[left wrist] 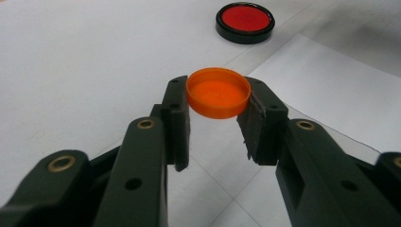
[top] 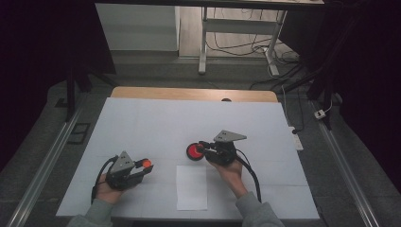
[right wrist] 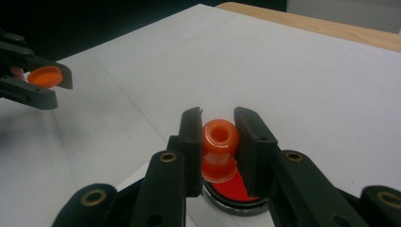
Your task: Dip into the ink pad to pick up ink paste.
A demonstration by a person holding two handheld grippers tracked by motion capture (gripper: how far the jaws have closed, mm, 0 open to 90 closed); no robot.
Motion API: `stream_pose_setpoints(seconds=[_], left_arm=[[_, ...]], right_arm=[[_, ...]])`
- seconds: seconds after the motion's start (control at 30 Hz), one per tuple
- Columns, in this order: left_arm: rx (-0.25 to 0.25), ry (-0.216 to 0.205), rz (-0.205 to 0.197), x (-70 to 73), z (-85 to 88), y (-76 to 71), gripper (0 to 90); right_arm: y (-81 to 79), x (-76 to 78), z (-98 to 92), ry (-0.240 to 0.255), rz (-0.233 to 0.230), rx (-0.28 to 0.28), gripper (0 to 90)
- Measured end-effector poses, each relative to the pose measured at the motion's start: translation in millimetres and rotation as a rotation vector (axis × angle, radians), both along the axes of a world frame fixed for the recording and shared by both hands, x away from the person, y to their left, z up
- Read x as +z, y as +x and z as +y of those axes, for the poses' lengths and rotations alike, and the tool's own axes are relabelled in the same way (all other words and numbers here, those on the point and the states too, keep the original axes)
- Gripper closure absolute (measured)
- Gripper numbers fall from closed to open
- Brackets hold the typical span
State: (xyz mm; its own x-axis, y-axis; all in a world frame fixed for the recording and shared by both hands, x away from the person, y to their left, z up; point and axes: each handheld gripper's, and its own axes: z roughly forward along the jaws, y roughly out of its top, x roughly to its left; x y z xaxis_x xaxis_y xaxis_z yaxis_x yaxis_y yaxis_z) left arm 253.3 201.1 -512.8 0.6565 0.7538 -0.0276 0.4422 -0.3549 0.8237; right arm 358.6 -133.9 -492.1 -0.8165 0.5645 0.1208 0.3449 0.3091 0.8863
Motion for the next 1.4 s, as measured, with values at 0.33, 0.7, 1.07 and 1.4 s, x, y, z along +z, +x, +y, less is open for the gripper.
stream_pose_setpoints(seconds=[0.33,0.7,1.07,1.4], left_arm=[[-0.007,0.004,0.004,-0.4,-0.9,-0.1,64.2],[-0.005,0.007,0.005,-0.7,-1.3,0.1,64.3],[-0.006,0.004,0.005,-0.3,-0.8,-0.1,64.2],[-0.006,0.001,0.005,0.1,-0.2,-0.5,64.3]], right_arm=[[-11.4,4.3,-12.6,0.023,-0.011,0.002,72.9],[-30.7,11.3,-33.1,0.054,-0.039,0.01,72.9],[-48.5,11.2,-50.0,0.076,-0.047,0.025,72.9],[-54.1,12.0,-46.7,0.086,-0.05,0.05,72.9]])
